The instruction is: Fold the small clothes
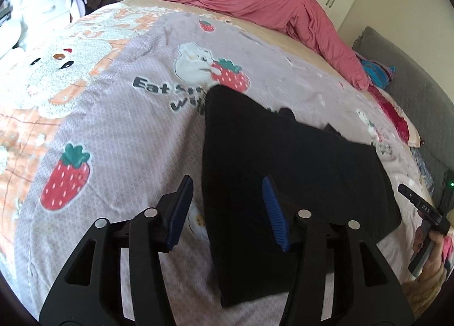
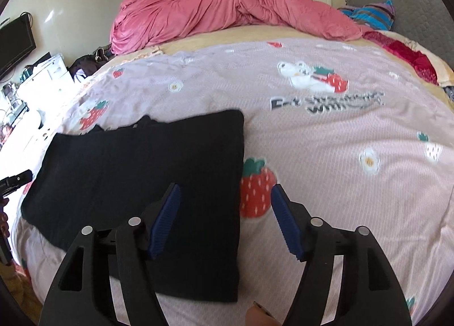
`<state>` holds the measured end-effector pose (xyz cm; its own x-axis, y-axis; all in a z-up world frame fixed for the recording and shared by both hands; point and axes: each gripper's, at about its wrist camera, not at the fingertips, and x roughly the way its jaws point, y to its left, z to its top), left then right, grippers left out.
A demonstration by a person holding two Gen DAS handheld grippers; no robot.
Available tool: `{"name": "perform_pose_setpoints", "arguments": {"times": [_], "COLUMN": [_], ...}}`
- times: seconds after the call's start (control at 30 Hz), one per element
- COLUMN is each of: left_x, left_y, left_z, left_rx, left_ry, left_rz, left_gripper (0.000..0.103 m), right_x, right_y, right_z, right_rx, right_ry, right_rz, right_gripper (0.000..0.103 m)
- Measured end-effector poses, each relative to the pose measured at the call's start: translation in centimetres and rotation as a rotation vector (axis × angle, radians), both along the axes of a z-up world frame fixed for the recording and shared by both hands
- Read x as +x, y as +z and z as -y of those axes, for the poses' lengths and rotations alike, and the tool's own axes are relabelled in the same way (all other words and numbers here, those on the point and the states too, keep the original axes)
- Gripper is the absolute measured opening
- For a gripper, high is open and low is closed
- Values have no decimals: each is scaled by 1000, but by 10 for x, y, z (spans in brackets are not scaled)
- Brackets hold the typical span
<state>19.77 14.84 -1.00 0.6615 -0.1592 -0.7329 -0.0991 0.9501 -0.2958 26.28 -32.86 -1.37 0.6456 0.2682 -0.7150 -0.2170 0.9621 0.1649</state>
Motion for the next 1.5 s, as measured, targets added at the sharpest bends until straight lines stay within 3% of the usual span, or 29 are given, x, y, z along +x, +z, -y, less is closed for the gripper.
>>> {"name": "perform_pose_setpoints", "arguments": {"times": [0.13, 0.23, 0.33, 0.5, 0.63, 0.93, 1.07, 1.33, 1.5], "left_x": [-13, -22, -26, -40, -47, -55, -55, -60, -61], "left_y": [-3, -5, -20, -36, -36, -30, -25, -6, -2], "left_z": [13, 22, 26, 18, 19, 17, 18, 24, 27], "left_rx": [22, 58, 97, 52, 76, 63, 64, 107, 123], "left_ry": [-31, -57, -66, -63, -79, -82, -83, -85, -82], "left_rz": [-8, -10, -71, -104, -98, -90, -85, -32, -26], "left_gripper": [53, 57, 57, 59, 59, 59, 60, 75, 93], "right_x": [-14, -27, -35, -31, -31, -39, -46, -60, -64], "right_y": [-2, 2, 2, -31, -35, -27, -20, -4, 4], "right_z": [-1, -6, -12, -19, -11, -6, -4, -10, -21], "right_rx": [-9, -53, -74, -217, -168, -121, -92, -37, -24], "right_ry": [3, 14, 38, 16, -2, -27, -35, -22, 4], "right_rz": [-2, 46, 59, -64, -92, -57, -23, 63, 96], "right_gripper": [65, 65, 65, 65, 64, 67, 80, 95, 97]}}
